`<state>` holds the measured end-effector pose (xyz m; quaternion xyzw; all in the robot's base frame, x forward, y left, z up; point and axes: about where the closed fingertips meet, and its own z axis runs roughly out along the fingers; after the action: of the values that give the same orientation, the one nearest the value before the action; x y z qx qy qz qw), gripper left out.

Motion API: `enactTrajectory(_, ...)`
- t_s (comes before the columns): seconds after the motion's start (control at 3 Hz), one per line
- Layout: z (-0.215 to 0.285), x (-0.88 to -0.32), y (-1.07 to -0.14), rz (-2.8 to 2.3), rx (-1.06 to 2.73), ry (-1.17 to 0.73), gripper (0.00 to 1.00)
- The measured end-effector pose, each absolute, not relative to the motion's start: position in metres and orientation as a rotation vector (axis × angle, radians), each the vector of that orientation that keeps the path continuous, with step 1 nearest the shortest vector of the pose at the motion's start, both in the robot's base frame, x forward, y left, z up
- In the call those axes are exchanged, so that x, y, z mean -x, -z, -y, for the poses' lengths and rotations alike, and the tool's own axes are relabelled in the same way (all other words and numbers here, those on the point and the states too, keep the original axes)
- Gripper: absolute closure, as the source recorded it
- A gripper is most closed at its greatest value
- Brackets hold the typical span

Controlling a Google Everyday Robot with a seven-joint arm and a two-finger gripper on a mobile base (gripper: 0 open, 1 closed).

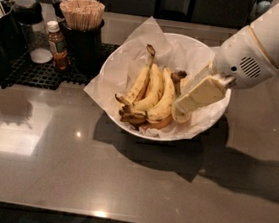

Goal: Pick banana from white bowl

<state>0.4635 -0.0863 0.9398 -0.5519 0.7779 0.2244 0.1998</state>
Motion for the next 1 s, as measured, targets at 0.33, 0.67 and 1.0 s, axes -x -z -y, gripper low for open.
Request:
enactTrajectory(0.33,0.091,-0.462,-0.965,-1.981,1.565,-0.736,1.0)
enactTrajectory(0.67,0.098,-0.457,-0.985,-1.815,1.574,-0.822,1.0)
enactTrajectory(1.0,0.097,-0.45,-0.989,-1.715,1.606,-0.9,1.0)
